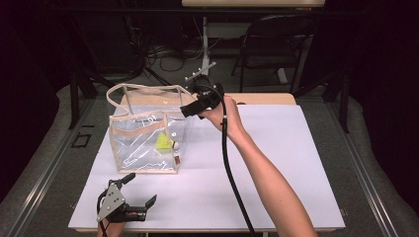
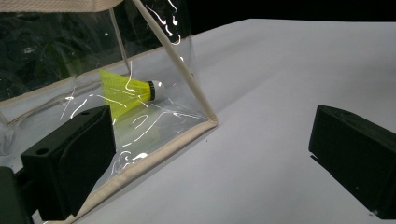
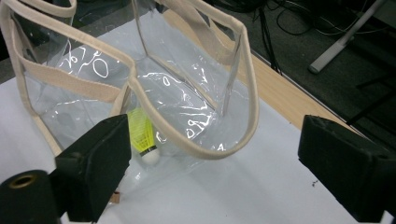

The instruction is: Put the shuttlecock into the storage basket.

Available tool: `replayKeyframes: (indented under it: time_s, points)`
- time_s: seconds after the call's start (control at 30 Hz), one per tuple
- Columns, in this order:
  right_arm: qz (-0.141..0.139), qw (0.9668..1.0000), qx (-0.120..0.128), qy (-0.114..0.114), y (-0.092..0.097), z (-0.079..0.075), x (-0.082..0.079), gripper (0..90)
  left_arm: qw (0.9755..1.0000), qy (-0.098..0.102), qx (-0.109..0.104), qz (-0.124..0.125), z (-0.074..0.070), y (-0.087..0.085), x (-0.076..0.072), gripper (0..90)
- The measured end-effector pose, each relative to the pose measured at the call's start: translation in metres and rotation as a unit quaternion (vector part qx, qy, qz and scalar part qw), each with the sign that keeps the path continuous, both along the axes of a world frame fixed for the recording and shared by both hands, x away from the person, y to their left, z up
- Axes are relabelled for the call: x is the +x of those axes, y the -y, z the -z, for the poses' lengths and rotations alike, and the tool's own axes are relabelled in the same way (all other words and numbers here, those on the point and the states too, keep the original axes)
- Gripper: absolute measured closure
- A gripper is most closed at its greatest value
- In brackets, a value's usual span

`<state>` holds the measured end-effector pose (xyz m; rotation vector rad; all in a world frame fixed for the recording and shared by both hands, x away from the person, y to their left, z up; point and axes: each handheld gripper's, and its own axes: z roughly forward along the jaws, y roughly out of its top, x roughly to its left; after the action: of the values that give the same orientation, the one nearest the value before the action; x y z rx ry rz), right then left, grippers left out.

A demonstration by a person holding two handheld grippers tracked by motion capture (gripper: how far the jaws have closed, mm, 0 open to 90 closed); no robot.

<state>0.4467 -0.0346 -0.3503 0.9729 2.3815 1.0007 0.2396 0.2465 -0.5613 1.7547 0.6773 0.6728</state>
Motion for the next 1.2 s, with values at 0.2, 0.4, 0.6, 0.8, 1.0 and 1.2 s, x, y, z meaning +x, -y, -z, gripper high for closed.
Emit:
replayKeyframes:
  time_s: [0.2,0.4,0.6,0.8,1.0,1.2]
  points:
    - [-0.007,1.0000,0.004,-0.002,0.010,0.006,-0.004,5.8,1.0000,-0.001,0.000,-0.002,0.001,0.000,0.000,0.7]
    - [-0.017,0.9998,0.009,-0.002,0.023,0.017,-0.010,0.9,1.0000,-0.002,0.002,-0.003,0.001,-0.001,0.000,0.7]
    - [-0.021,0.9997,0.009,0.000,0.030,0.024,-0.017,0.0,1.0000,-0.003,0.001,-0.004,0.002,-0.001,-0.001,0.6]
    - [-0.027,0.9996,0.012,0.003,0.039,0.037,-0.027,0.0,1.0000,-0.002,0.002,-0.002,0.002,-0.003,-0.003,0.6]
    - [-0.032,0.9994,0.007,0.007,0.045,0.047,-0.038,0.0,1.0000,-0.001,0.003,-0.002,0.002,-0.004,-0.004,0.6]
    - [-0.036,0.9991,0.012,0.016,0.053,0.053,-0.051,0.0,1.0000,0.000,0.005,0.001,0.002,-0.003,-0.003,0.6]
